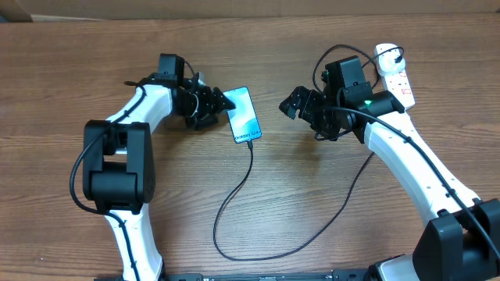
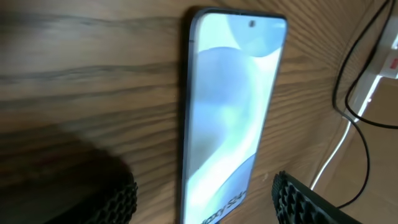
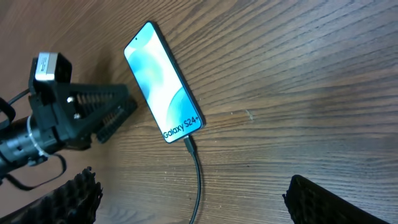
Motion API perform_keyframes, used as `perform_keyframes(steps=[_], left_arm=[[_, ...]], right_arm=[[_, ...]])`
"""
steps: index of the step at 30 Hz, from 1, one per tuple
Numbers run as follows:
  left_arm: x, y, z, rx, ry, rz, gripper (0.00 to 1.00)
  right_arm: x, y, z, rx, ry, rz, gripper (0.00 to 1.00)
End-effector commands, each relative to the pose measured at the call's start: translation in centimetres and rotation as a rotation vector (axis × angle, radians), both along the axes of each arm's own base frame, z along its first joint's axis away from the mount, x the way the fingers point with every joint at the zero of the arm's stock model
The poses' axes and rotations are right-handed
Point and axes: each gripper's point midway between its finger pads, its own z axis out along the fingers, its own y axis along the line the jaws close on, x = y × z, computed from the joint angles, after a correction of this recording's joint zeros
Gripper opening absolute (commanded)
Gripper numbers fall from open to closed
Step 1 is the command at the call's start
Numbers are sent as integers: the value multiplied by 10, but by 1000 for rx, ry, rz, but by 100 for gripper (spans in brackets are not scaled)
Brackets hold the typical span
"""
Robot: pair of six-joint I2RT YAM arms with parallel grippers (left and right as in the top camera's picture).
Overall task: Plug charger to phone and switch on socket
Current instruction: 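Lower the smartphone onto the table with the left gripper and release, then move the left gripper away and the right gripper to the power strip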
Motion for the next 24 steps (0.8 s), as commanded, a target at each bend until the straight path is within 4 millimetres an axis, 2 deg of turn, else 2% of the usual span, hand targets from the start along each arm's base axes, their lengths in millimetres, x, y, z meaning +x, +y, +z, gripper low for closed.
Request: perform_keyframes(steps=[1,4,6,9,11,13,14,16,19,21,24], left_arm=[[1,26,3,99,-32,-10,67],[0,46,31,195,-61,-8,70],[1,61,63,285,-116,-5,70],[2,78,122,388,-221,34,72],[-3,88,171,439,-320,74,73],[-10,96,210,481,-414,115,78],[-14,102,226,506,-453,138,100],[-23,114,253,563,-517,186,100],[-35,121,275,595,-566,220,100],[-38,122,281,597,-580,227,100],[-39,123,279,604,-571,227,100]], right_arm=[[4,-10,-2,-53,-15,-18,94],[0,-4,4,-20,-18,57,94],[-1,-2,17,22,-25,104,94],[6,-16,44,-4,-60,122,94],[11,-34,66,-59,-88,115,96],[18,-64,91,-165,-126,69,100],[21,-79,102,-215,-143,40,100],[27,-111,126,-307,-182,-29,100],[34,-160,150,-412,-220,-160,100],[37,-192,154,-465,-225,-247,100],[46,-235,145,-482,-200,-347,100]])
